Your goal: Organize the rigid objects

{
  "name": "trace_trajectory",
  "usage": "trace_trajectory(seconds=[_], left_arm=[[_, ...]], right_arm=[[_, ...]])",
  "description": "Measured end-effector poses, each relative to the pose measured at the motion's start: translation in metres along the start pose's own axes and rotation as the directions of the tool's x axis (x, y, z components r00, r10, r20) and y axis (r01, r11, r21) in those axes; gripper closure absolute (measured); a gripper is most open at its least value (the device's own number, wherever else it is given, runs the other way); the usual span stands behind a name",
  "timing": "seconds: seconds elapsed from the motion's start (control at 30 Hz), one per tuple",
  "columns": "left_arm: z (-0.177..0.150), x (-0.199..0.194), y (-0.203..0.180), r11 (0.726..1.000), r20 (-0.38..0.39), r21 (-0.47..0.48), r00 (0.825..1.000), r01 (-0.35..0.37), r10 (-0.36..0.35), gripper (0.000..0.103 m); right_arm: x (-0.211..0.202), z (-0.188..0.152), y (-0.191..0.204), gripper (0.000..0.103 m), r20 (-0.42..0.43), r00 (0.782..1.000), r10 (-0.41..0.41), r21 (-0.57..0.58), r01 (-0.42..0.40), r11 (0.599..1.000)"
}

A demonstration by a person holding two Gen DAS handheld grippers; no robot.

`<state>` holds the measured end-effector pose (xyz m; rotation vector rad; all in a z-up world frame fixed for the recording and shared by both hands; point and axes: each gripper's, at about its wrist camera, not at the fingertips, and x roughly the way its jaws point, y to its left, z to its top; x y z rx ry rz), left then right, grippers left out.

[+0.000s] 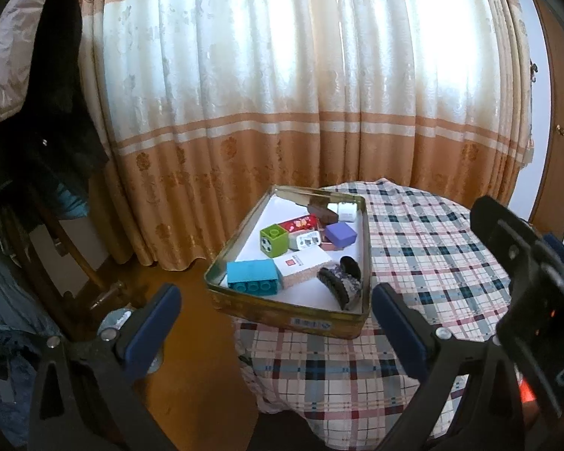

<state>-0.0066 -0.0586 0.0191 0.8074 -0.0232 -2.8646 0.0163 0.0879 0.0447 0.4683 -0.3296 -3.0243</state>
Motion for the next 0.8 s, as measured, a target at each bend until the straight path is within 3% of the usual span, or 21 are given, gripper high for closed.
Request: trace_trajectory(seconds=[0.37, 0.6, 0.8], left_arm=[[0.001, -0.001, 0.000, 1.000, -0.001, 0.004, 1.000, -0.021, 0.021, 0.000], [-0.001, -0.001, -0.001, 1.000, -0.007, -0.004, 1.000, 0.027, -0.028, 0.000], [-0.002, 0.000, -0.003, 1.000, -0.005, -0.005, 1.000, 0.017, -0.017, 0.001]], right_arm=[[-0.004, -0.002, -0.007, 0.010, 0.020, 1.000, -0.020, 0.028, 0.019, 0.999], [-0.003, -0.001, -0.010, 0.010, 0.013, 1.000, -0.023, 0.040, 0.022, 0.999], [0.000, -0.004, -0.010, 0.010, -0.004, 1.000, -0.027, 0.034, 0.027, 0.999]])
